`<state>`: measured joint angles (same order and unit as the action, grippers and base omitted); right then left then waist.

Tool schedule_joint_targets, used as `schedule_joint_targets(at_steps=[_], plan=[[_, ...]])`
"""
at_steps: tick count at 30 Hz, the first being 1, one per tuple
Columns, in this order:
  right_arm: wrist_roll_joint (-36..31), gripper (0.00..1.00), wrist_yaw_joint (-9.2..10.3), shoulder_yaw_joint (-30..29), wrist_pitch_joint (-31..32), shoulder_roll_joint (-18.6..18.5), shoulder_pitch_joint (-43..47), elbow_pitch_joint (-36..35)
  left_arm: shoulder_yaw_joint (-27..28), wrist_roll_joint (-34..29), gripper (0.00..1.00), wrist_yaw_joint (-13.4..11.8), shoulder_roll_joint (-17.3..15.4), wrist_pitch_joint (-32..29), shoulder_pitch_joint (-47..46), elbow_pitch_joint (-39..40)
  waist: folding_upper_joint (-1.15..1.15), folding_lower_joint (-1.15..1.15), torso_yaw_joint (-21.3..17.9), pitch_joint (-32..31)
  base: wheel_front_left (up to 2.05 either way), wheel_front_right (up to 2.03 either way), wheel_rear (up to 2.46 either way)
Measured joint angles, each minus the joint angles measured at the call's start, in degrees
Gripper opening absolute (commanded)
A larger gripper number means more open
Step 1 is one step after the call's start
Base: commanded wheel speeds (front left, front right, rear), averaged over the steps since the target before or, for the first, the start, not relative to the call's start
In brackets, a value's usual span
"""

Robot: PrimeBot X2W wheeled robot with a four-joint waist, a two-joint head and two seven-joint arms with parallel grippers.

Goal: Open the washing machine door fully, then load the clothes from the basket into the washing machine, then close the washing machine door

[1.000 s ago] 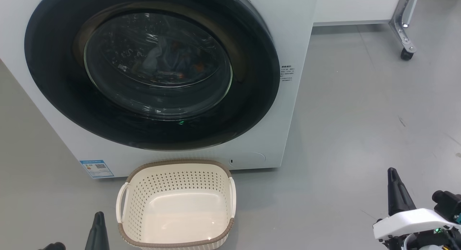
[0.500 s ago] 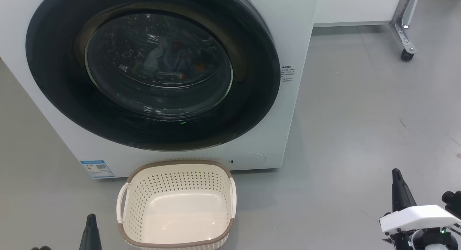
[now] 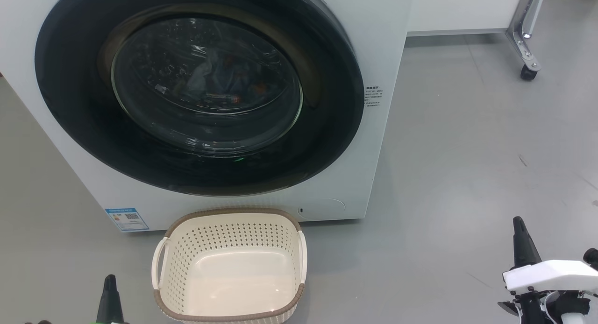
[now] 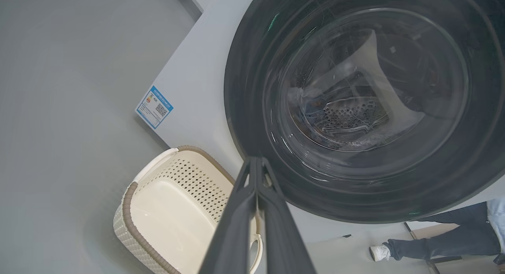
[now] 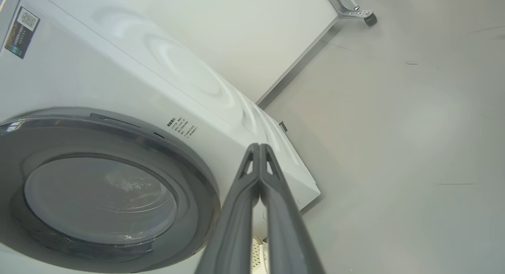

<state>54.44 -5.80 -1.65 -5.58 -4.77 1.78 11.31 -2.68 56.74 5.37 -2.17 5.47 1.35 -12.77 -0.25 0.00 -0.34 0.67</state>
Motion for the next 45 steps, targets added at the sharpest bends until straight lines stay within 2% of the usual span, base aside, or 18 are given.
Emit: schedule_joint_targets(at_steps=[45], plan=[[34.6, 0.0, 1.31, -2.8, 8.4, 0.6, -3.6, 0.2, 3.1, 33.3, 0.0, -0.8, -1.7, -7.7, -3.6, 1.2, 0.0, 0.0, 0.3, -0.5, 0.0, 0.0, 0.0]])
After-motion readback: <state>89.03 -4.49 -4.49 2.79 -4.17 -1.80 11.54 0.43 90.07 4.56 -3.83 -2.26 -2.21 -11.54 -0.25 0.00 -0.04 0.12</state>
